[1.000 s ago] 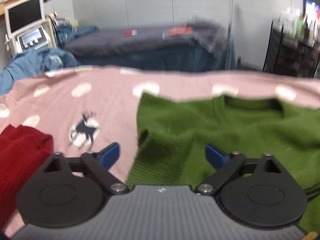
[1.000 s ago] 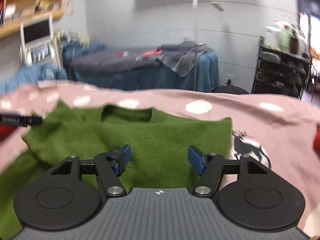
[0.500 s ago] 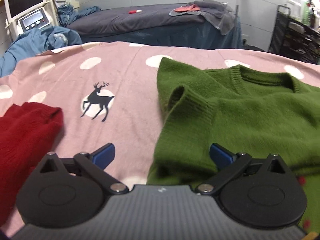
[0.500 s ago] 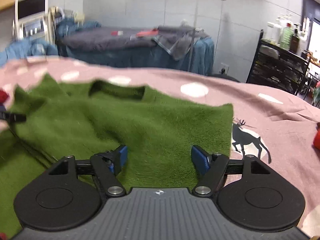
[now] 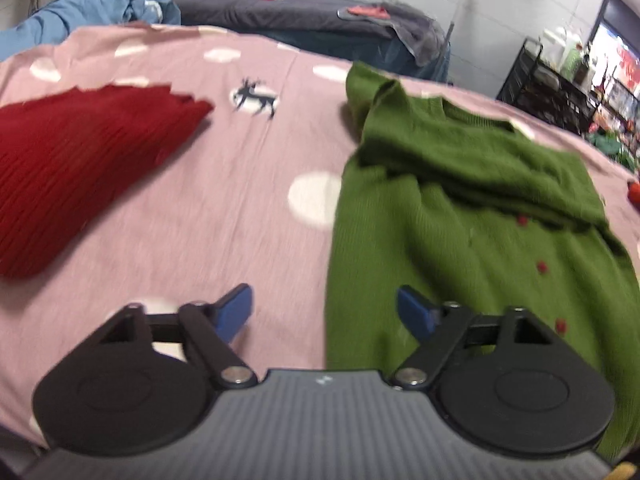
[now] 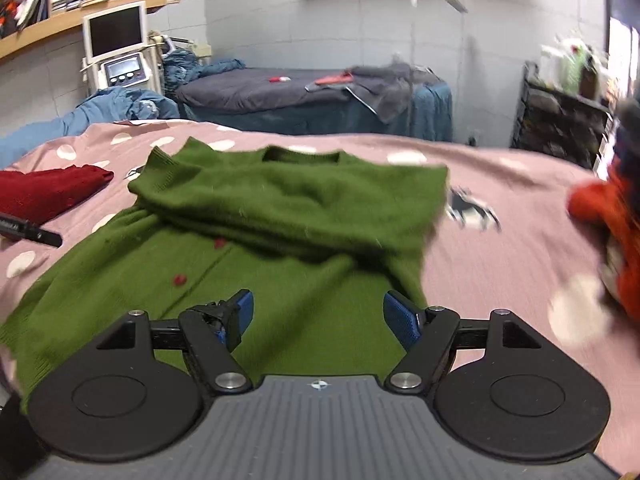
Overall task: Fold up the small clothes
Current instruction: 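Grasp the cardigan hem with the left tool while the right tool grasps the hem too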
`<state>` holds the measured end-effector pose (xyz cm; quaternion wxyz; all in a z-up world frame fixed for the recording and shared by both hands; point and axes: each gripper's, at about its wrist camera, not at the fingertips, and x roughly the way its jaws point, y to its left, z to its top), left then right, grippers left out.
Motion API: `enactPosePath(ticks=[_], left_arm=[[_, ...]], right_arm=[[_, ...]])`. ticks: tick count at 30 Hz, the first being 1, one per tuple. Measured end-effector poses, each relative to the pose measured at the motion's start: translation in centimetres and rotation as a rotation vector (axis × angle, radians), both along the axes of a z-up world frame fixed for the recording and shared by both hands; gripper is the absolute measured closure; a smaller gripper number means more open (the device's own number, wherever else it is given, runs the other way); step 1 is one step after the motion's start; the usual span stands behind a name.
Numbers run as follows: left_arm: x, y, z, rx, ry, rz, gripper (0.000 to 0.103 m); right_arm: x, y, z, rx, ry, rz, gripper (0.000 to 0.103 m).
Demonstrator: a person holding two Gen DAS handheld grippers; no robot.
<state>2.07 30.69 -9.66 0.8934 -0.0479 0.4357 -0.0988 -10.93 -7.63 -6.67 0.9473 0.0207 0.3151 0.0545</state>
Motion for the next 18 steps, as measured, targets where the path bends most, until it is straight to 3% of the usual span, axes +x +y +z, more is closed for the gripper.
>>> enactPosePath(ticks=[9,13,18], left_arm=[[-4.7,-0.7,-1.6,-0.016,0.081,-0.147,0.032],[-5.5,-1.0,-1.9,-0.093,0.091,-0.181,0.034],[-6.4,-2.2,-2.1,-0.12,0.097,-0.214,0.034]], right_arm=[[-6.0,-0.7,-0.8,0.023,0.142,-0.026,0.0],[-8.0,-0.6,-1.2,0.065,0.201,-0.011,0.0],[-9.2,-0.1,-2.3,0.148,0.28,0.006,0.002]])
